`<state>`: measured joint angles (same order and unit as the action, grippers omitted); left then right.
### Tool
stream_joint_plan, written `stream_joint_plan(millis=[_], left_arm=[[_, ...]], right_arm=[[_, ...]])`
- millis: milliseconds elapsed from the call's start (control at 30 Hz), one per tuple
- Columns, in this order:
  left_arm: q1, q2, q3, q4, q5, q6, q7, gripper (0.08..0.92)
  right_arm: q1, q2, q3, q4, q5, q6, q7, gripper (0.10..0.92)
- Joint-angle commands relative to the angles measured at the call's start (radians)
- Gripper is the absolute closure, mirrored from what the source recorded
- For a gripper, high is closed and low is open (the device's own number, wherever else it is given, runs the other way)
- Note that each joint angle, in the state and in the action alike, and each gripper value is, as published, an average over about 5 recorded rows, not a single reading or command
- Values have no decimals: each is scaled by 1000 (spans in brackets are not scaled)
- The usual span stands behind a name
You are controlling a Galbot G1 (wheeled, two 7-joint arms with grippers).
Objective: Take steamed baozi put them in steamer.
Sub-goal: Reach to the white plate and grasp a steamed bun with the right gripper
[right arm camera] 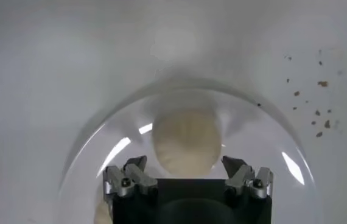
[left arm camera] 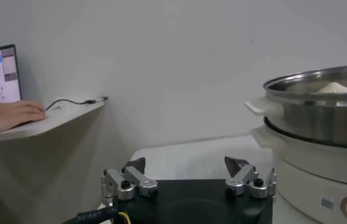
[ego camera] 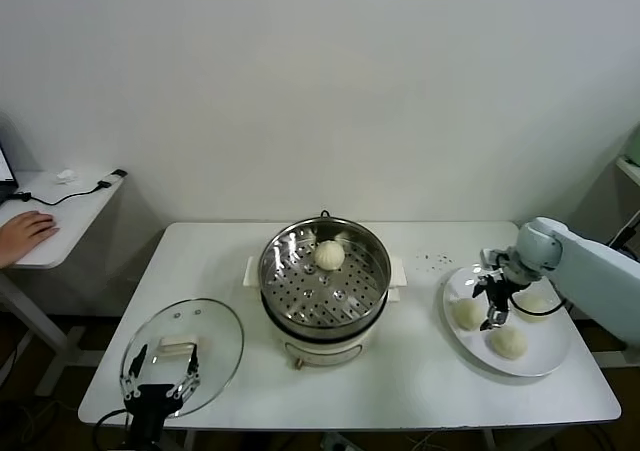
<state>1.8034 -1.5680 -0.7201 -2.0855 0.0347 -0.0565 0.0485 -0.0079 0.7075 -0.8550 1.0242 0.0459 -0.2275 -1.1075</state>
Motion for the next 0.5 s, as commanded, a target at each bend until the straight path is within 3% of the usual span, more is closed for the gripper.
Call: stream_joint_plan(millis=[33, 233, 500], left_arm=[[0, 3, -1, 4, 4, -2, 1, 177], [0, 4, -5, 2, 4, -2, 1, 177], [1, 4, -8, 2, 3, -3, 1, 177]], right_arm=[[-43, 48, 62, -50, -30, 2, 0, 203], [-26, 57, 36, -49, -21, 3, -15, 218], [-27, 41, 30, -40, -12, 8, -23, 365]])
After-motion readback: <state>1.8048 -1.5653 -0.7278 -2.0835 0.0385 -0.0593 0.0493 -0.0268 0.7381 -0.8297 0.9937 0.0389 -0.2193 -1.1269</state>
